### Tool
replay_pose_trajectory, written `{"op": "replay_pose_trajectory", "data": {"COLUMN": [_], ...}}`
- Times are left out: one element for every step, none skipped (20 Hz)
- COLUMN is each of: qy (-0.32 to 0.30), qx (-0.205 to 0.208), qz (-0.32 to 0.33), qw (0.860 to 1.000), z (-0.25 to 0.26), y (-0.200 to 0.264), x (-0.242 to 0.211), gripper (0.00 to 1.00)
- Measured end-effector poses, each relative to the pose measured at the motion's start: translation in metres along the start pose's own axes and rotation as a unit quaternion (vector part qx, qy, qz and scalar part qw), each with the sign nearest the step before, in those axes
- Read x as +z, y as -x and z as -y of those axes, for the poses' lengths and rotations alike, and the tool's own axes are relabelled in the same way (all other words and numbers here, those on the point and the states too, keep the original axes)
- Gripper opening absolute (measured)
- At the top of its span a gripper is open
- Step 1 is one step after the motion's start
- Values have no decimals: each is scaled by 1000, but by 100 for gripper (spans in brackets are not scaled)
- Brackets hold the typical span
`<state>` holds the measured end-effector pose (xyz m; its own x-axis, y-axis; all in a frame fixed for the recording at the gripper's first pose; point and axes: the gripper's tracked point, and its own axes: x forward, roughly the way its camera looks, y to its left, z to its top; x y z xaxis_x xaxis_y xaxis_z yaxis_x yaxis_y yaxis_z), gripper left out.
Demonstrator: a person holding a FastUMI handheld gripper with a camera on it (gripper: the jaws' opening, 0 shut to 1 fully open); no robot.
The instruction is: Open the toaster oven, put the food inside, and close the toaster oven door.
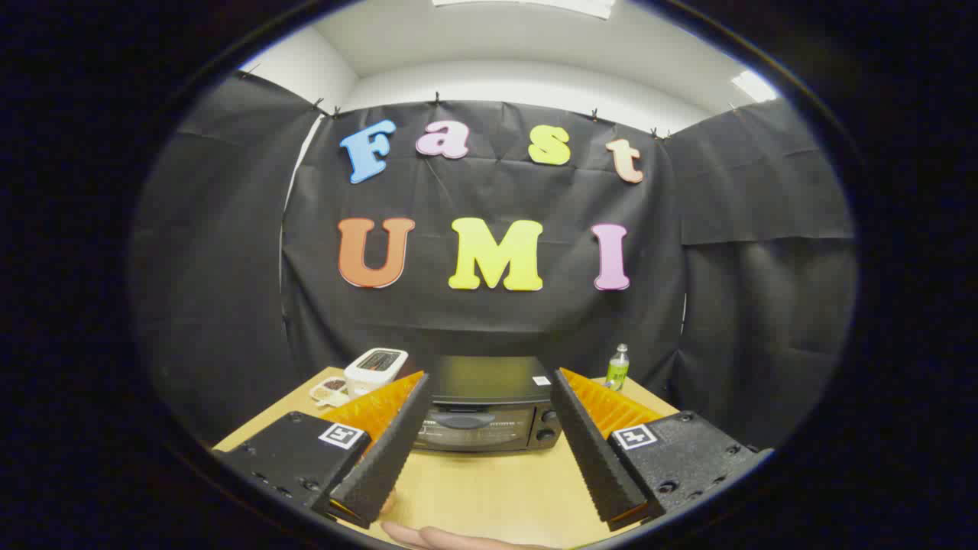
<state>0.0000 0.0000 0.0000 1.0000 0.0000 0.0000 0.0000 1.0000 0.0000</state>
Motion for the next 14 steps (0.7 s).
{"op": "replay_pose_trajectory", "data": {"qy": [-3, -6, -10, -14, -14, -12, -10, -7, -5, -4, -3, -1, 1, 4], "qx": [1, 4, 3, -3, -7, -7, -5, -6, -11, -16, -17, -14, -9, -5], "qz": [2, 5, 8, 7, 6, 6, 8, 9, 9, 10, 12, 13, 15, 15], "qw": [1000, 1000, 1000, 1000, 1000, 1000, 1000, 1000, 1000, 1000, 1000, 1000, 1000, 1000], "z": [0, -1, 0, 3, 4, 3, 1, 2, 5, 6, 5, 2, -1, -4], "y": [-1, -3, -5, -8, -9, -11, -13, -15, -17, -19, -21, -25, -29, -34], "x": [-2, -2, -2, -2, -5, -5, -5, -4, -5, -4, -2, 0, 1, 0], "gripper": [100, 100, 100, 100, 100, 100, 100, 100, 100, 100, 100, 100, 100, 100]}}
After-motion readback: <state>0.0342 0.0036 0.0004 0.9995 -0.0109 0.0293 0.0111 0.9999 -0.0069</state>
